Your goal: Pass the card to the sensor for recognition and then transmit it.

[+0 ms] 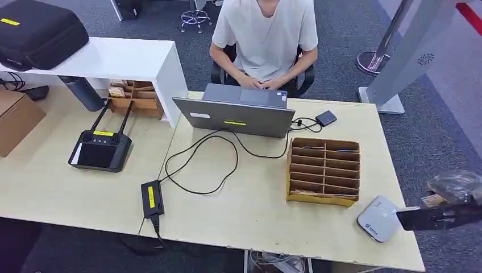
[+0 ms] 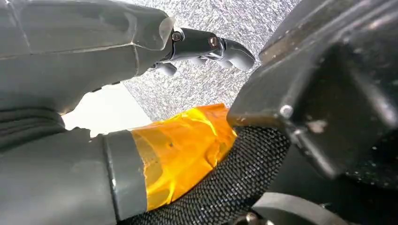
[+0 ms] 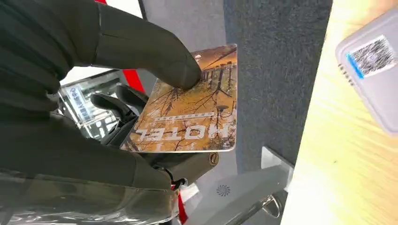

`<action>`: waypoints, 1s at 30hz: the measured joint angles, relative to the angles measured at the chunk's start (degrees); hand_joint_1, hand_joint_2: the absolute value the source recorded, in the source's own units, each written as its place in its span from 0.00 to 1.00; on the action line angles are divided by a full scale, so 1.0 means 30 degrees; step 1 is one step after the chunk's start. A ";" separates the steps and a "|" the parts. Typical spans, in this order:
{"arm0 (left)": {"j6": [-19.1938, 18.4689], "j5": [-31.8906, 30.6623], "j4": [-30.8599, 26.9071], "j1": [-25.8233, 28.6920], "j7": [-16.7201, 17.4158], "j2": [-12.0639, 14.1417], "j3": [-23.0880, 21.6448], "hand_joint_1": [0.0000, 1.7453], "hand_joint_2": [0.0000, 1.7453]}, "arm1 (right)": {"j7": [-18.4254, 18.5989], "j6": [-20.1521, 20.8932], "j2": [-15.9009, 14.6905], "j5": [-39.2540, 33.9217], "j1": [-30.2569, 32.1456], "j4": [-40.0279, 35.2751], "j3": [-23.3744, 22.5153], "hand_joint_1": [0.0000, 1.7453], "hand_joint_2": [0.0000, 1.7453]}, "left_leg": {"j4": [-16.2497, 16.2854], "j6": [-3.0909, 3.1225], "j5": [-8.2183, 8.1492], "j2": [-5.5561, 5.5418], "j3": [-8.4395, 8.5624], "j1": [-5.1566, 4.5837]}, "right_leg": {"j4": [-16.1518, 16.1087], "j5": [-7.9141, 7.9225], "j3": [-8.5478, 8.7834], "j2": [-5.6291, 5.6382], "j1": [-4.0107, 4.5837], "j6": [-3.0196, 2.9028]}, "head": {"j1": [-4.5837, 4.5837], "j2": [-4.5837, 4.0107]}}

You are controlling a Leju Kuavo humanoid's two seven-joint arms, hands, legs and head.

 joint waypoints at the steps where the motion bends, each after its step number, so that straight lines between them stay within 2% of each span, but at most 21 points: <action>1: 0.0000 0.0022 0.0000 0.0001 0.0000 0.0000 0.0000 0.00 0.00 | 0.0022 -0.0101 -0.0022 -0.0145 0.0179 -0.0094 -0.0079 1.00 1.00 | -0.0001 0.0000 0.0000 0.0000 -0.0001 0.0000 | 0.0000 0.0000 0.0000 0.0000 0.0000 0.0000 | -0.0007 0.0000; 13: 0.0036 0.0284 0.0000 0.0017 0.0000 -0.0022 0.0000 0.00 0.00 | 0.0219 -0.1553 -0.0051 -0.0961 0.1995 -0.1100 -0.1479 1.00 1.00 | -0.0004 0.0000 0.0000 -0.0002 -0.0001 0.0002 | 0.0003 0.0000 0.0000 -0.0002 0.0002 0.0000 | -0.0007 0.0007; 23: 0.0037 0.0357 0.0000 0.0014 0.0000 -0.0022 0.0000 0.00 0.00 | 0.0218 -0.3015 0.0080 -0.0620 0.4554 -0.1245 -0.2956 1.00 1.00 | -0.0007 0.0000 0.0000 -0.0010 -0.0007 0.0002 | 0.0003 -0.0001 0.0007 -0.0008 0.0001 0.0000 | -0.0015 0.0007; 30: 0.0036 0.0408 0.0000 0.0016 0.0000 -0.0029 0.0000 0.00 0.00 | 0.0153 -0.4364 0.1291 0.1131 0.8003 -0.0378 -0.5181 1.00 1.00 | -0.0015 -0.0001 0.0001 -0.0023 -0.0007 0.0007 | 0.0003 -0.0002 0.0009 -0.0021 0.0008 -0.0001 | -0.0007 0.0007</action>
